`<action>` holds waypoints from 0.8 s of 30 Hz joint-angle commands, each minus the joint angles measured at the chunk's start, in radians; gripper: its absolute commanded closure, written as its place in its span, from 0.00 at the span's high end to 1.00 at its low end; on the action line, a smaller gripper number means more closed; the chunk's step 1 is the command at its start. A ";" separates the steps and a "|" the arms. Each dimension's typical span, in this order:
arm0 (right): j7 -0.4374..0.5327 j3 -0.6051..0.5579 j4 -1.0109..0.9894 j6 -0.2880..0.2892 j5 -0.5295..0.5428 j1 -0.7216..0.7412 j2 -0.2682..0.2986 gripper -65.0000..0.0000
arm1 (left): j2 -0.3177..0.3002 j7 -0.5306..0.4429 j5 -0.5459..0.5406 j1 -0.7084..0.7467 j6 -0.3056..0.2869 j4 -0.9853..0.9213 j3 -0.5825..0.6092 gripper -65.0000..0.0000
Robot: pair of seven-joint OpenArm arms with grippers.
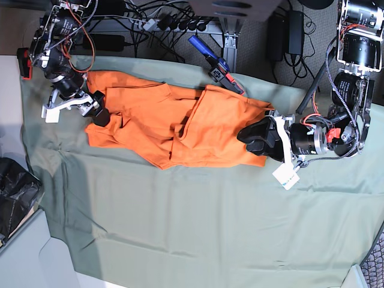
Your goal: Fold the T-shirt properly
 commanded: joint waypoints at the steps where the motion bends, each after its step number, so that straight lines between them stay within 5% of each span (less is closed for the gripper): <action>1: -0.023 -0.016 0.008 0.118 0.003 0.004 0.011 0.67 | -0.005 -0.019 -0.023 -0.017 -0.009 0.017 -0.003 0.49; 8: -0.018 -0.047 0.008 0.118 0.000 0.004 0.011 0.61 | -0.005 -0.019 -0.023 -0.017 -0.009 0.017 -0.003 0.49; 15: 0.048 -0.047 0.008 0.118 -0.032 0.004 0.011 0.00 | -0.005 -0.017 -0.062 -0.017 -0.009 0.017 -0.003 0.49; 24: 0.089 0.005 0.017 0.117 -0.090 0.008 0.011 0.00 | -0.006 0.063 -0.187 -0.026 -0.009 0.017 -0.097 0.49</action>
